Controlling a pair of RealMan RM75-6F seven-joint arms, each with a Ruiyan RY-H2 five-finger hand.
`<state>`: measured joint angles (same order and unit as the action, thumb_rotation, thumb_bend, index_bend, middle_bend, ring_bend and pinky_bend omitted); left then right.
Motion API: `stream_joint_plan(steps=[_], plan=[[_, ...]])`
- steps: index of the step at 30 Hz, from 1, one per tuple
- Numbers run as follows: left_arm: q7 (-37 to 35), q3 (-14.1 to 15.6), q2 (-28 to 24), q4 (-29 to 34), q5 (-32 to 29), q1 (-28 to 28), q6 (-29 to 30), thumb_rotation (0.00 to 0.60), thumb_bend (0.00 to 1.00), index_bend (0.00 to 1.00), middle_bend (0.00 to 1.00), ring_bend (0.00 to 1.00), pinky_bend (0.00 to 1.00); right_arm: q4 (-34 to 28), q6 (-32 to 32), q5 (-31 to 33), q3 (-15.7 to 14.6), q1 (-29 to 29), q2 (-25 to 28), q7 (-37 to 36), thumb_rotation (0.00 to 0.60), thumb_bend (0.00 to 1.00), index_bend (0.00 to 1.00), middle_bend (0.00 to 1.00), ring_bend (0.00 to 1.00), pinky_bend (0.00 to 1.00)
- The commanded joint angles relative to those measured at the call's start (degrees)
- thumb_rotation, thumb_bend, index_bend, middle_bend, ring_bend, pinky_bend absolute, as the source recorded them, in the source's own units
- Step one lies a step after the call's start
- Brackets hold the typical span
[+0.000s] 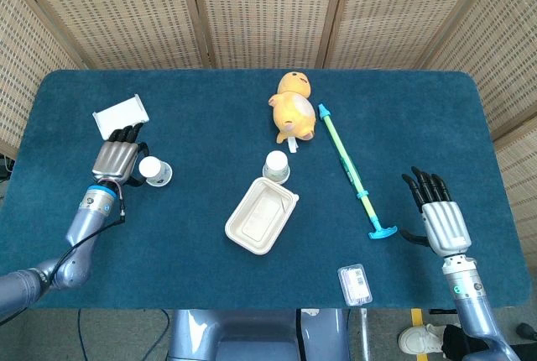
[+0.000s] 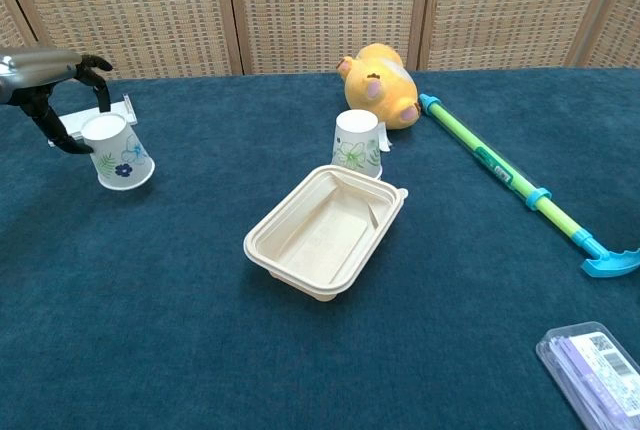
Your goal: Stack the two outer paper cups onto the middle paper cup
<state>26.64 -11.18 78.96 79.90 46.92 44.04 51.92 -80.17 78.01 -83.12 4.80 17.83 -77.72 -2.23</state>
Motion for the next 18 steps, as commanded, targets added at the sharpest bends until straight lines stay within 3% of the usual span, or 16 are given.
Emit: stream_joint_plan(steps=[1,7,18], plan=[[-0.6,-1.9,-2.3,5.7,3.1,0.8,2.6,0.600,0.25,0.43,0.00,0.00,0.07,0.0,0.0,-0.1,0.2,0.0,0.0,-0.3,0.600,0.25,0.09,0.00,0.00,0.00],[1.5,-5.5,-2.0,12.2,3.7,4.3,5.0,0.600,0.25,0.43,0.00,0.00,0.07,0.5,-0.2,0.0,0.6,-0.2,0.2,-1.5,0.600,0.25,0.09,0.00,0.00,0.00],[6.9,-11.6,6.5,9.8,-1.6,14.5,5.9,0.600,0.25,0.43,0.00,0.00,0.06,1.2,-0.4,0.7,1.5,-0.5,0.7,-3.8,0.600,0.25,0.10,0.00,0.00,0.00]])
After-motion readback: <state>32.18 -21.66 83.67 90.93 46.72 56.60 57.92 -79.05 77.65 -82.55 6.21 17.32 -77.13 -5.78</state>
